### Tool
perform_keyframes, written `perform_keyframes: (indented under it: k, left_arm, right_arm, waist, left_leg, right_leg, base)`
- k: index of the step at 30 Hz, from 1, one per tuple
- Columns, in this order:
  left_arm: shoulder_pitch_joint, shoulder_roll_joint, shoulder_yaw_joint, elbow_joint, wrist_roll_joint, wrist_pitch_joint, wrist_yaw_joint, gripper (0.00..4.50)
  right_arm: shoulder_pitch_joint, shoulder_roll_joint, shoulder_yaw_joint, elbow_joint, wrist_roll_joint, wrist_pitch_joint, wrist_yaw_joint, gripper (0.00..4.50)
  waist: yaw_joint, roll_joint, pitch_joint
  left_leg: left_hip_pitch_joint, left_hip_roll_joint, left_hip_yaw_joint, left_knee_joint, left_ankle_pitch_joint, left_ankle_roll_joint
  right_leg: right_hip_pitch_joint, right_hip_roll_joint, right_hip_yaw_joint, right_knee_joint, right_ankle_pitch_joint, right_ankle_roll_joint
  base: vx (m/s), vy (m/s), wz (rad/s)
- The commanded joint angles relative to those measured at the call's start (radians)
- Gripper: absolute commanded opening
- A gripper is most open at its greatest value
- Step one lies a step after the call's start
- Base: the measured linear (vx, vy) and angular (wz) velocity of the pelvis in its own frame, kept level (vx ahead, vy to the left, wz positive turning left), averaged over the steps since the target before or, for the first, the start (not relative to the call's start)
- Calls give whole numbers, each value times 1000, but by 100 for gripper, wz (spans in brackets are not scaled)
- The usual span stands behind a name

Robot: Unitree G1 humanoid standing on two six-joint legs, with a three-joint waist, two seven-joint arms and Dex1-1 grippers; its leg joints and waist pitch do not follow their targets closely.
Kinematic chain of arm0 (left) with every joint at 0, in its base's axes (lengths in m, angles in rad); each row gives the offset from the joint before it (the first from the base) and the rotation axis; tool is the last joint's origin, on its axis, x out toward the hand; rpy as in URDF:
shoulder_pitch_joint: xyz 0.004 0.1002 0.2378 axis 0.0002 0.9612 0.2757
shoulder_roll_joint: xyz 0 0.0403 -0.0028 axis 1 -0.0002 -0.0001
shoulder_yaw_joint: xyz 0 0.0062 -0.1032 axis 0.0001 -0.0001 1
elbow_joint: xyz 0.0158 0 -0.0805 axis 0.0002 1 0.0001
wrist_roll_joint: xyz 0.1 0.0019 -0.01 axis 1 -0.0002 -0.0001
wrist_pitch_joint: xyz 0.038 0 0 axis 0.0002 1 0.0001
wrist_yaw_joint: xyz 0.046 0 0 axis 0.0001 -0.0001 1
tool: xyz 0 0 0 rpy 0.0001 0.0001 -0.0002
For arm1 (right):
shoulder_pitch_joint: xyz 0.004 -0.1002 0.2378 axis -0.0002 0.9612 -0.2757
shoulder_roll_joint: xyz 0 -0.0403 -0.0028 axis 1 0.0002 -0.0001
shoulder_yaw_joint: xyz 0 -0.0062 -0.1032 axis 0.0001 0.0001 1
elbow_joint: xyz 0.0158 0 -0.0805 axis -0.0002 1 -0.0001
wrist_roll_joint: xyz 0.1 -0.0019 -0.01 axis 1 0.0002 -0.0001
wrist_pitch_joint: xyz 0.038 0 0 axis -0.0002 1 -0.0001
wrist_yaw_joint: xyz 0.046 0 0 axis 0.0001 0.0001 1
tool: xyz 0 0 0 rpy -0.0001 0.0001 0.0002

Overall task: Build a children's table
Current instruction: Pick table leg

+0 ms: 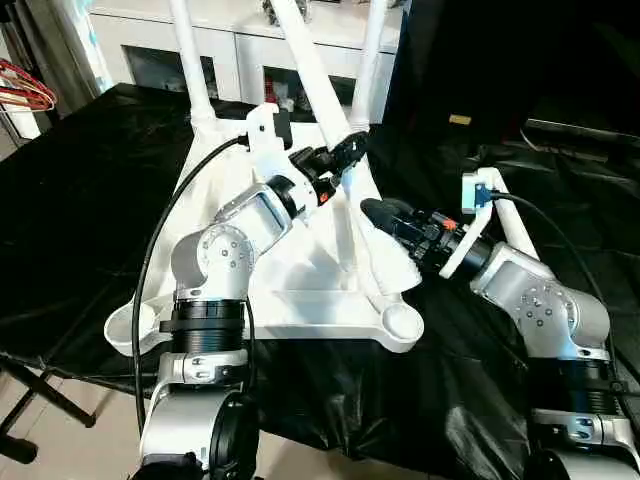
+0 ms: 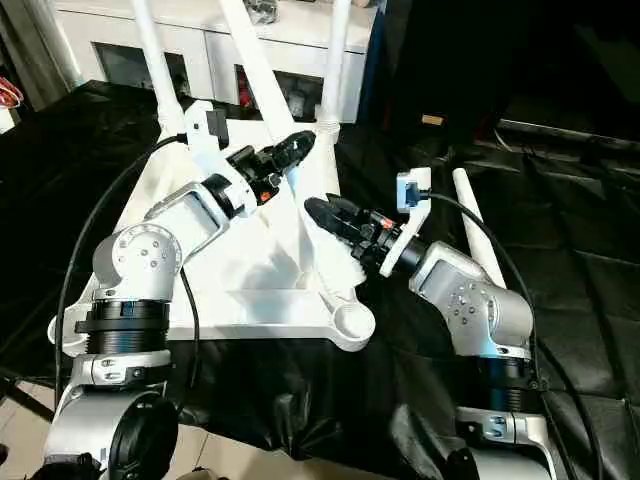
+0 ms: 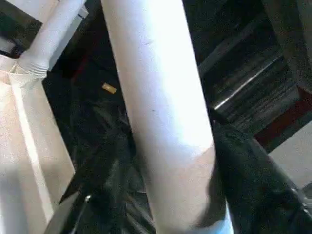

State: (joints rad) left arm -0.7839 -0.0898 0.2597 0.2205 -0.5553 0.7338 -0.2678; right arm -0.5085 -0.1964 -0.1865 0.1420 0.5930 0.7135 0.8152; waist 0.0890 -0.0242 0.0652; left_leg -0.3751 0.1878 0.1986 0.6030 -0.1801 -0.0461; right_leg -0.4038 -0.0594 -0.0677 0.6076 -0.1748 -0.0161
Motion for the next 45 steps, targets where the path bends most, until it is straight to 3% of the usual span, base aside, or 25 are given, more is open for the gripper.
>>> perform_keyframes:
  k: [1, 11, 14, 20, 24, 32, 45]
  left_arm:
    - [-11, -2, 3, -7, -9, 1, 12, 248]
    - [-6, -16, -2, -20, -57, 15, -28, 190]
    - [-6, -7, -13, -23, -38, 0, -22, 188]
    - [-6, 26, -78, -31, 49, -51, 6, 184]
    - [-4, 47, -142, -55, 121, -90, 20, 184]
    - [4, 55, -184, -74, 152, -108, 8, 184]
    - [15, 65, -205, -79, 162, -113, -5, 184]
  right_arm:
    - [-16, -11, 2, -21, 19, -11, 4, 175]
    - [-16, -16, 10, -23, 15, -15, -1, 175]
    - [-22, -21, 12, -23, 17, -6, 0, 242]
    - [-27, -34, 79, -53, -40, -12, -14, 291]
    - [-63, -11, 159, -8, -140, 33, -135, 292]
    - [-97, 2, 231, 61, -208, 72, -210, 292]
    - [-109, 7, 211, 63, -174, 34, -172, 196]
  waist:
    - [1, -9, -74]
    - [0, -7, -73]
    - [0, -7, -73]
    - [-1, -5, -73]
    - [-5, -4, -72]
    - [-5, -2, -73]
    - [-4, -4, -73]
  left_leg:
    - [15, 41, -25, -64, -141, 30]
    - [15, 41, -26, -65, -149, 26]
    - [16, 41, -26, -65, -149, 26]
    - [17, 44, -28, -67, -151, 21]
    - [17, 43, -27, -68, -147, 5]
    - [18, 44, -27, -68, -153, -12]
    - [17, 45, -25, -68, -152, -4]
  right_leg:
    - [51, -83, 47, -89, -298, -143]
    - [51, -83, 47, -90, -304, -140]
    - [50, -83, 47, -91, -304, -140]
    - [48, -82, 47, -91, -308, -122]
    - [48, -83, 48, -89, -299, -133]
    - [48, -84, 51, -83, -256, -153]
    - [51, -85, 53, -82, -253, -145]
  base:
    - [0, 0, 0]
    - [0, 0, 0]
    - [0, 0, 0]
    - [0, 0, 0]
    - [0, 0, 0]
    - [0, 0, 0]
    - [0, 0, 0]
